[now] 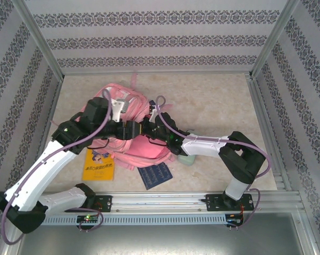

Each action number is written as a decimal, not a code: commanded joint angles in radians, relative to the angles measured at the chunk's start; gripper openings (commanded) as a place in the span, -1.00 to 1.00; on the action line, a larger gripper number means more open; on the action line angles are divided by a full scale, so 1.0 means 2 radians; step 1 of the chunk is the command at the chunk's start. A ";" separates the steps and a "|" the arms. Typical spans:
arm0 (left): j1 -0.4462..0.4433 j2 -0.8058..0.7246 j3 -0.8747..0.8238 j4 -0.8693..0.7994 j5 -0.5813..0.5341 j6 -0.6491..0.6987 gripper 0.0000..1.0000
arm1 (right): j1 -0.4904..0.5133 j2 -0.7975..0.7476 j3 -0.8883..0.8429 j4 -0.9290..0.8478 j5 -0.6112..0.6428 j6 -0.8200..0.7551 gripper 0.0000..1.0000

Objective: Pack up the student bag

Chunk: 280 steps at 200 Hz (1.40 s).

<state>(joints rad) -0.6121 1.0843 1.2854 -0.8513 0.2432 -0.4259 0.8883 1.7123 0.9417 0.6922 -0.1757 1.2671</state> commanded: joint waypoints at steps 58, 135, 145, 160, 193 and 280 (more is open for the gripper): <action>-0.064 0.032 0.013 -0.028 -0.212 0.022 0.02 | 0.013 -0.009 0.016 0.028 0.005 -0.002 -0.76; -0.057 0.019 -0.015 0.016 -0.187 0.038 -0.99 | 0.024 -0.023 0.020 -0.043 0.033 -0.042 -0.73; -0.049 0.012 -0.016 0.026 -0.176 0.048 -1.00 | 0.024 -0.030 0.021 -0.071 0.041 -0.059 -0.64; -0.034 0.006 -0.004 0.032 -0.171 0.063 -1.00 | 0.025 -0.044 0.013 -0.093 0.048 -0.085 -0.42; -0.023 0.002 0.039 0.044 -0.222 0.106 -1.00 | 0.026 -0.080 0.043 -0.253 0.067 -0.215 0.10; 0.120 0.077 0.147 0.103 -0.126 0.137 -1.00 | -0.021 -0.235 -0.029 -0.340 0.103 -0.325 0.80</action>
<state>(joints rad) -0.6132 1.1217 1.3750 -0.8150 -0.1665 -0.2005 0.9314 1.4361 0.9863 0.1238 0.0002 0.7540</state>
